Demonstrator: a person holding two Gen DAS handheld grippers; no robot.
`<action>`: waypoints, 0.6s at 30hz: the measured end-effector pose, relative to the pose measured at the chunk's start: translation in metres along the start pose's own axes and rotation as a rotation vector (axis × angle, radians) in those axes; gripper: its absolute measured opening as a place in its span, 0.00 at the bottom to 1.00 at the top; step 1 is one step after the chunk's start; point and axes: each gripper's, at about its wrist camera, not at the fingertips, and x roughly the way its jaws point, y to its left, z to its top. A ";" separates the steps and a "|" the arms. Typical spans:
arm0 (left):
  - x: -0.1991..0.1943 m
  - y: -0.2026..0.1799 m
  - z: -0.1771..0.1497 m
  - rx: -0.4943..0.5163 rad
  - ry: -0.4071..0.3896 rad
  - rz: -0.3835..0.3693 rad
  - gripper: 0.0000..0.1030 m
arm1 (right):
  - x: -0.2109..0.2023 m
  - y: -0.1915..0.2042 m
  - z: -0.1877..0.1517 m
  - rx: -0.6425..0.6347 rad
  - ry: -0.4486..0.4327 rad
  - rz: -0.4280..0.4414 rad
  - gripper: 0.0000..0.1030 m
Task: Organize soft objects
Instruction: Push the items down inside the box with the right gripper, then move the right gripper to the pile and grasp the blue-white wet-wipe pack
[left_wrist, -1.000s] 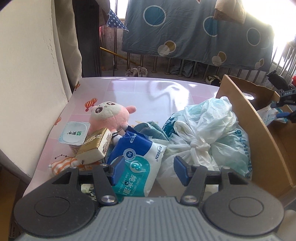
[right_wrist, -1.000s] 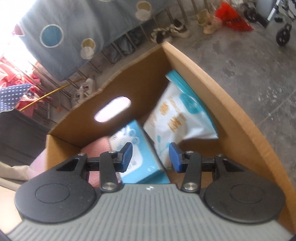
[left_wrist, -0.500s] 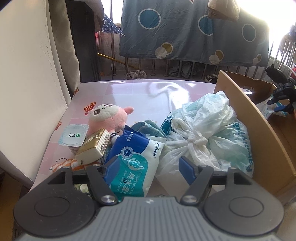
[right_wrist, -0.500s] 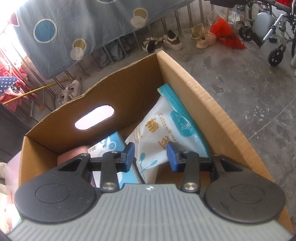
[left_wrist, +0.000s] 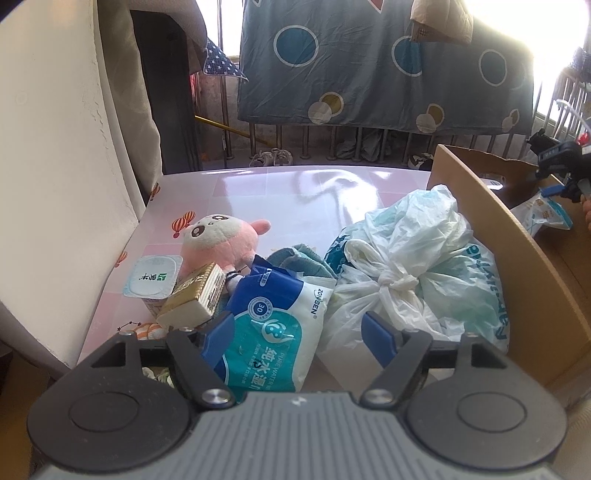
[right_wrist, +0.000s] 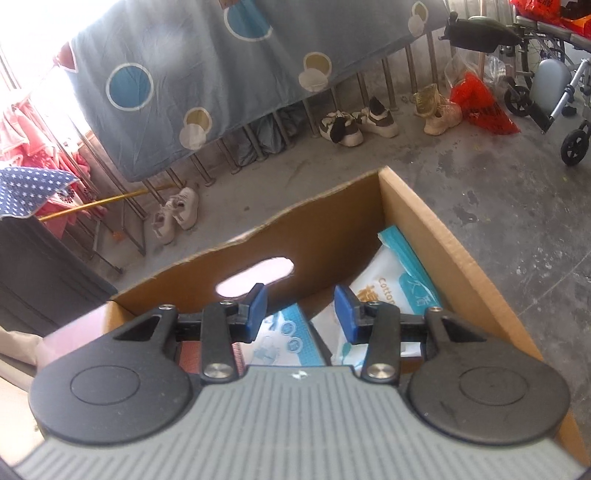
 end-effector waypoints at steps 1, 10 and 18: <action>-0.001 0.001 0.000 -0.002 -0.001 0.000 0.75 | 0.010 -0.001 -0.001 -0.001 0.021 -0.036 0.39; -0.009 0.008 -0.004 -0.016 -0.006 0.000 0.75 | 0.012 -0.015 -0.011 0.127 0.119 0.001 0.40; -0.027 0.011 -0.010 -0.021 -0.014 0.000 0.79 | -0.061 -0.008 -0.016 0.109 0.130 0.138 0.48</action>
